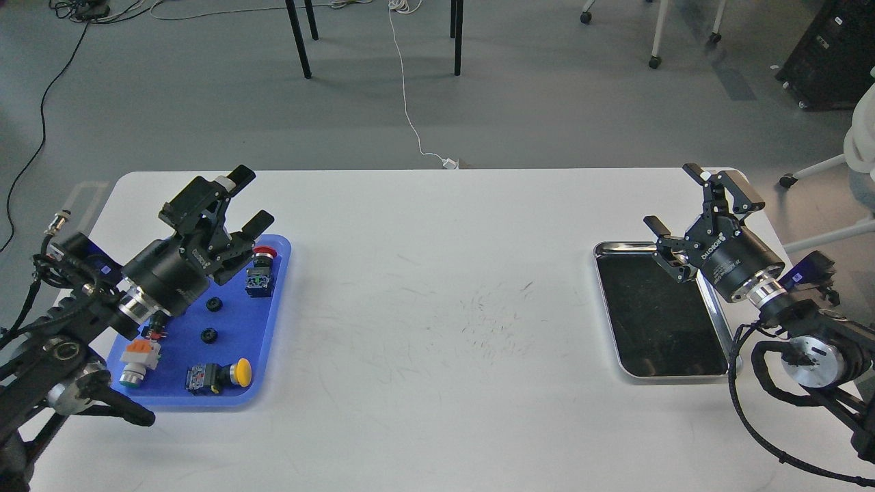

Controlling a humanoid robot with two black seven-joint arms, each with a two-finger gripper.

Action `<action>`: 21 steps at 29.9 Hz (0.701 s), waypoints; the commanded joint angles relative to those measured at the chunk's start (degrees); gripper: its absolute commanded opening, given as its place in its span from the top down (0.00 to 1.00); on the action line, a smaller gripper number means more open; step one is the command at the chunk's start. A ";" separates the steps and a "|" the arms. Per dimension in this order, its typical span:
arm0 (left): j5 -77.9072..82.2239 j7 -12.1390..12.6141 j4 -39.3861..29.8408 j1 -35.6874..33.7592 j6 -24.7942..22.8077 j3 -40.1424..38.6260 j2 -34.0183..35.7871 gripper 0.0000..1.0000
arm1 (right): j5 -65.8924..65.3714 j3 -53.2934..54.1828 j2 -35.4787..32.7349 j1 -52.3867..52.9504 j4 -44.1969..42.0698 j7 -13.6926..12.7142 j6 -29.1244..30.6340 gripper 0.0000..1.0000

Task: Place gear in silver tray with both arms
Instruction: 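Move the left gripper toward the parts in the blue tray, then grasp a small black gear in the blue tray with the left gripper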

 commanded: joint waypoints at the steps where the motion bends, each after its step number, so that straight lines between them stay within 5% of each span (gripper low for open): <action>1: 17.73 -2.21 -1.62 -3.47 -3.76 0.60 5.26 0.02 | 0.01 0.00 -0.09 0.37 0.09 0.00 0.00 0.01; 8: 54.39 -2.21 -3.30 -12.08 -0.26 12.10 18.80 0.05 | 0.09 0.00 -0.18 0.64 0.27 0.00 0.00 0.01; 21: 65.79 -2.21 4.07 -28.44 4.93 35.67 18.12 0.24 | -0.08 0.00 -0.53 0.46 0.44 0.00 0.00 0.01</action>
